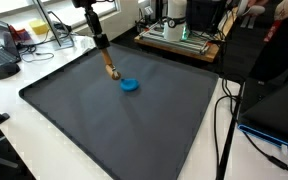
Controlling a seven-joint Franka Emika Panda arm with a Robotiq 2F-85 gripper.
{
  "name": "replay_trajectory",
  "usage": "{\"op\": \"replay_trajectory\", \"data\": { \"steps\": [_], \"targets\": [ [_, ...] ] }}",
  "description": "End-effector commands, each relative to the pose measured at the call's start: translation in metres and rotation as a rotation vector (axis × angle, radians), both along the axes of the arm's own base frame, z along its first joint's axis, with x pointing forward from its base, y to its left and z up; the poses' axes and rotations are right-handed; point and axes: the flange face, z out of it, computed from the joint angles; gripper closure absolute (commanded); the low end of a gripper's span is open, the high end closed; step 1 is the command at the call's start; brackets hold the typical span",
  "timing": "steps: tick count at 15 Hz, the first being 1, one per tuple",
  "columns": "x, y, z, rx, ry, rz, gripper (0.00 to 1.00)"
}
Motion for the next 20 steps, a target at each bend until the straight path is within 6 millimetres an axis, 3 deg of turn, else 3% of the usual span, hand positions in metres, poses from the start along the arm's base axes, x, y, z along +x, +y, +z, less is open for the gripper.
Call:
{"op": "replay_trajectory", "data": {
  "steps": [1,4,5,11,12,20],
  "targets": [
    [-0.020,-0.009,-0.003,-0.001,-0.011,-0.145,0.78],
    [-0.024,-0.013,-0.012,-0.046,-0.027,-0.233,0.78],
    [-0.013,-0.013,-0.018,-0.019,0.001,-0.173,0.53],
    [-0.016,-0.014,-0.022,-0.033,-0.008,-0.215,0.53],
    [-0.016,-0.014,-0.022,-0.032,-0.008,-0.216,0.78],
    [-0.025,-0.043,-0.041,0.114,-0.025,-0.298,0.78]
  ]
}}
